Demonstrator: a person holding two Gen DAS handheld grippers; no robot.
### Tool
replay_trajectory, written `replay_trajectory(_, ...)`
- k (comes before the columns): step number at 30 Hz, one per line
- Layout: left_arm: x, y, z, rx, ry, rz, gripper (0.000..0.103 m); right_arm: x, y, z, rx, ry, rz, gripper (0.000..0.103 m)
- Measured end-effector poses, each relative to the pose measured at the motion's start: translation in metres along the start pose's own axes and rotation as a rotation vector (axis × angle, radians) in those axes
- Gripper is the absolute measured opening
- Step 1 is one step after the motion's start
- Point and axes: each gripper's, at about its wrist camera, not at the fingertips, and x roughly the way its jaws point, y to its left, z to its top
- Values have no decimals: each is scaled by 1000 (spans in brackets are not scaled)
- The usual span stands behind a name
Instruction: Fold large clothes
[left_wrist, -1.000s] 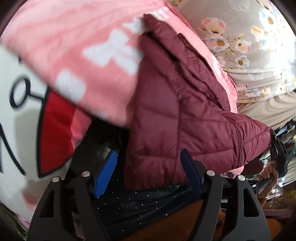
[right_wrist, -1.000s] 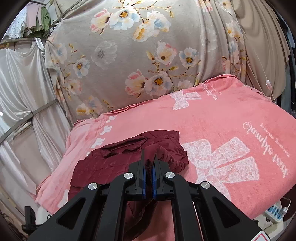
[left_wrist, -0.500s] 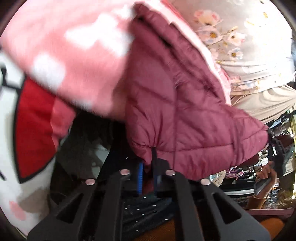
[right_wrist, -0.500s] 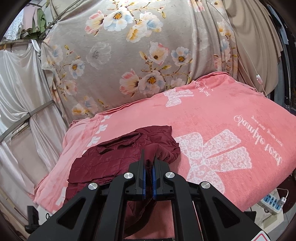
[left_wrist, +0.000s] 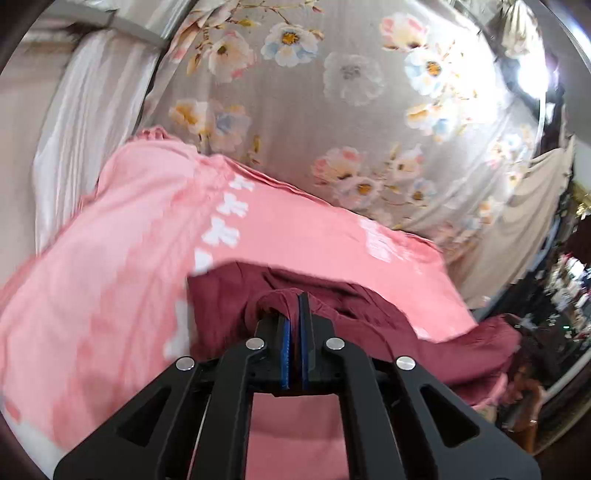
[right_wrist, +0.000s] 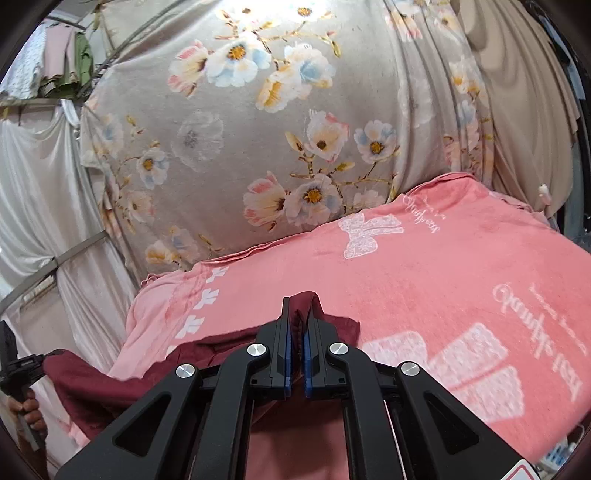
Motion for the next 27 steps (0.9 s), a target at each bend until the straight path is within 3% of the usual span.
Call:
replay_trajectory(6, 119, 23, 48, 28, 77, 152, 3, 126, -19, 16, 35, 131, -48, 4)
replay_trajectory(13, 246, 69, 30, 17, 254, 277, 3, 239, -55, -20, 81, 294, -135, 4)
replay_trajectory(18, 289, 85, 6, 17, 319, 301, 3, 278, -73, -45, 95, 358, -170, 4)
replay_trajectory(27, 321, 96, -19, 31, 305, 283, 5, 302, -82, -73, 79, 393, -181, 6)
